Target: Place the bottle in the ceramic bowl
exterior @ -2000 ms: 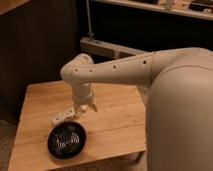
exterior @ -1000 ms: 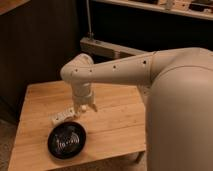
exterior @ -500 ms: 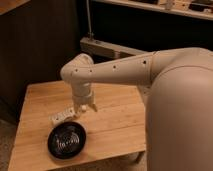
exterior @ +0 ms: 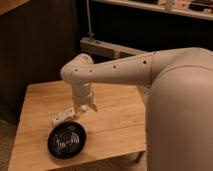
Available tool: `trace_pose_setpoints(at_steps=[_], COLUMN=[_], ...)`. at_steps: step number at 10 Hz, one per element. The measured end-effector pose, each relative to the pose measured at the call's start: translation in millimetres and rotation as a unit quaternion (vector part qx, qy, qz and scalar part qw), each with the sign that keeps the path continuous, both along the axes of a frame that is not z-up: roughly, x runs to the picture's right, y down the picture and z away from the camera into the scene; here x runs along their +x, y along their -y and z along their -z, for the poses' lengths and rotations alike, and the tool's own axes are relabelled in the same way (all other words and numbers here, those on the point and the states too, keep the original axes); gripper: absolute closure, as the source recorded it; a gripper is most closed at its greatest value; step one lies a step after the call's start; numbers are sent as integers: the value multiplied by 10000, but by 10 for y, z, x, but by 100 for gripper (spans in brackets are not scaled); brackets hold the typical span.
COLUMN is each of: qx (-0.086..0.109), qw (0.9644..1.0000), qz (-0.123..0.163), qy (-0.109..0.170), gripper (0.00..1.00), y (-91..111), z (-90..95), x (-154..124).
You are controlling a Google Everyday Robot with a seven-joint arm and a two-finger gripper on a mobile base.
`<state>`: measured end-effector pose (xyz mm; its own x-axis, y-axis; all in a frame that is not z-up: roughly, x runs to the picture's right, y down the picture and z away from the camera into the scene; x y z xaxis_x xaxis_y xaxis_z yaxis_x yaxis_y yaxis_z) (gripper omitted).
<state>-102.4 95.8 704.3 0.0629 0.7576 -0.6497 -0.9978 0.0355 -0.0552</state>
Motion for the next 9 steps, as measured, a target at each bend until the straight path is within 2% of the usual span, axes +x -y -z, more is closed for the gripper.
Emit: trace_pose_setpoints(at_steps=[4,6,7,8,9], qx=[39,253,364,495,601], qw=[10000,9963,9904,9776,9636], qz=[16,434,786,1264,1641], qy=[74,690,1074,1607,2023], gripper=[35,35,35,35,35], y=[4,-15,-27,-49,-64], z=[20,120,163,220,264], x=[3,-91,-122,-163,-195])
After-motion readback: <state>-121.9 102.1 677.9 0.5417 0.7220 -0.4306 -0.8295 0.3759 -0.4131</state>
